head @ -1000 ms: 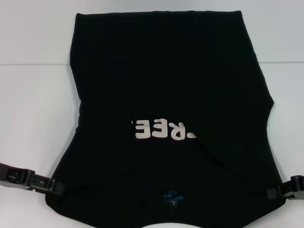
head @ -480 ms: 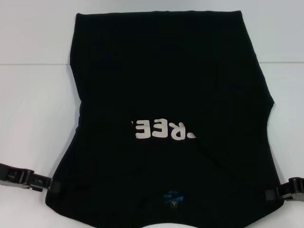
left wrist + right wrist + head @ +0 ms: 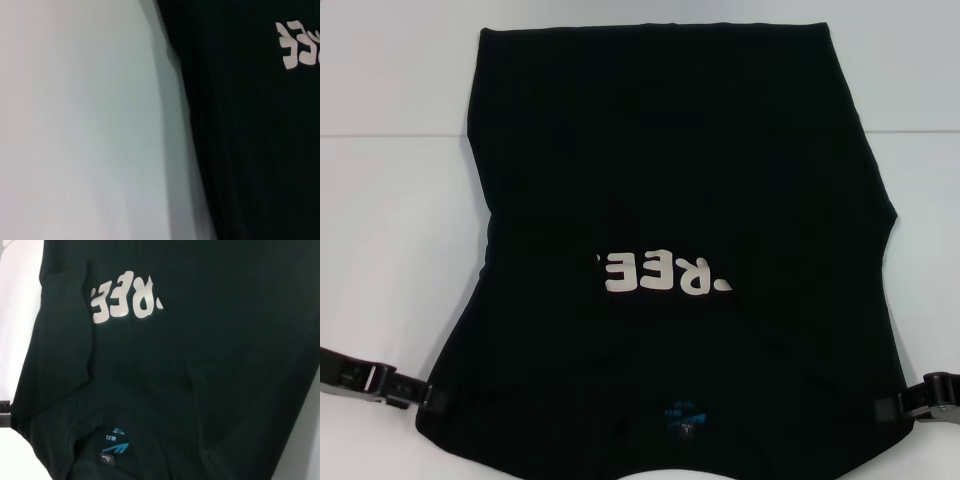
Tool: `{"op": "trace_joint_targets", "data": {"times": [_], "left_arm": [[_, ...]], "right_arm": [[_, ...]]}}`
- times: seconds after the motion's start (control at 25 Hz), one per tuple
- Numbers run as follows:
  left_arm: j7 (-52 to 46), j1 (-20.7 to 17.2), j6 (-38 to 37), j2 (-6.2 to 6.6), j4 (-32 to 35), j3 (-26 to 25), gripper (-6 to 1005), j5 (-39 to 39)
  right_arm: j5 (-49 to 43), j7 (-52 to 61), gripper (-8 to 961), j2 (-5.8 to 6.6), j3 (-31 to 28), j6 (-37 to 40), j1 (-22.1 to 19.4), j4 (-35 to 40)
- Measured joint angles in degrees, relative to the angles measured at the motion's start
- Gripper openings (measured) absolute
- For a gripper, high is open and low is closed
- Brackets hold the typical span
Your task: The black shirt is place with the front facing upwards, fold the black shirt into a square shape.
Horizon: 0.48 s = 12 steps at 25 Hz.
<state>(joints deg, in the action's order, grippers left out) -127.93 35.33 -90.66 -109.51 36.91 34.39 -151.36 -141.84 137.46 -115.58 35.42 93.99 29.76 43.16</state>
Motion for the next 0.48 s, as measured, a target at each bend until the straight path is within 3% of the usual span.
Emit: {"op": "trace_joint_targets", "data": {"times": [0.48], "left_arm": [[-0.12, 1.44, 0.89, -0.24, -2.04, 1.35, 703, 0.01]], "right_arm": [[0.16, -0.46, 53, 0.00, -0.01, -0.61, -0.20, -0.01]]}}
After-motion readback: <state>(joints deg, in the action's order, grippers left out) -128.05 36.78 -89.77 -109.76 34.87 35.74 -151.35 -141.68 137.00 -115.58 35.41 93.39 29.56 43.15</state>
